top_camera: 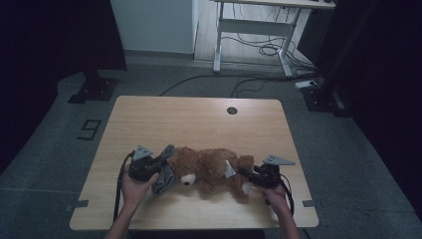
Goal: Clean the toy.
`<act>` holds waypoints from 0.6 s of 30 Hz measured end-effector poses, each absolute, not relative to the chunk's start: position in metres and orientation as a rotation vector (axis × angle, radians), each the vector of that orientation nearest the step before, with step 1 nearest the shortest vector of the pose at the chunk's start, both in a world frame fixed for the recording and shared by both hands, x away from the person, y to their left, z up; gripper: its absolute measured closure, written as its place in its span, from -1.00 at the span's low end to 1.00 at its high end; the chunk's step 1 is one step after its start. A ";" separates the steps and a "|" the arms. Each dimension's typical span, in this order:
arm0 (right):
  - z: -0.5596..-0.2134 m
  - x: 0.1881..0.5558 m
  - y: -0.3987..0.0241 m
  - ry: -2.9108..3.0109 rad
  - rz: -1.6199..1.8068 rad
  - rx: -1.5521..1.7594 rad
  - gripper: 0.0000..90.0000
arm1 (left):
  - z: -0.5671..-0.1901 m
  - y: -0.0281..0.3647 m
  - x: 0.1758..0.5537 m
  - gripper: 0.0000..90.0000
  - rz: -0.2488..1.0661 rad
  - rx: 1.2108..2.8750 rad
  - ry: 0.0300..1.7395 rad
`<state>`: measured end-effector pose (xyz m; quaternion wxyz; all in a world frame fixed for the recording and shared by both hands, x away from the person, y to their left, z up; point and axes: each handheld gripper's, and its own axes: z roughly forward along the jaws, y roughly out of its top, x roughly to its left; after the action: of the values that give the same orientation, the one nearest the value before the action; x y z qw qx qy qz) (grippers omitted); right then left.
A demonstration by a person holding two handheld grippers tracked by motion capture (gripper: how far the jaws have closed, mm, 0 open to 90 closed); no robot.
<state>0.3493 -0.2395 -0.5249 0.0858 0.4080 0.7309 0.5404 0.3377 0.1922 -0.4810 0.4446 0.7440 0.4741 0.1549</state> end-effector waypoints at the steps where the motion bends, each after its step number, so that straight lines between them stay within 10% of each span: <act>1: -0.525 0.349 -0.240 2.175 1.610 1.218 0.41 | -0.479 0.194 0.338 0.76 0.375 1.834 1.173; 18: -0.526 0.349 -0.241 2.167 1.607 1.228 0.41 | -0.408 0.092 0.337 0.76 0.438 1.909 0.862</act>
<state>0.3486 -0.2414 -0.5257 0.0889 0.4126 0.7282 0.5400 0.3368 0.0922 -0.4082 0.4801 0.7825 0.3535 0.1795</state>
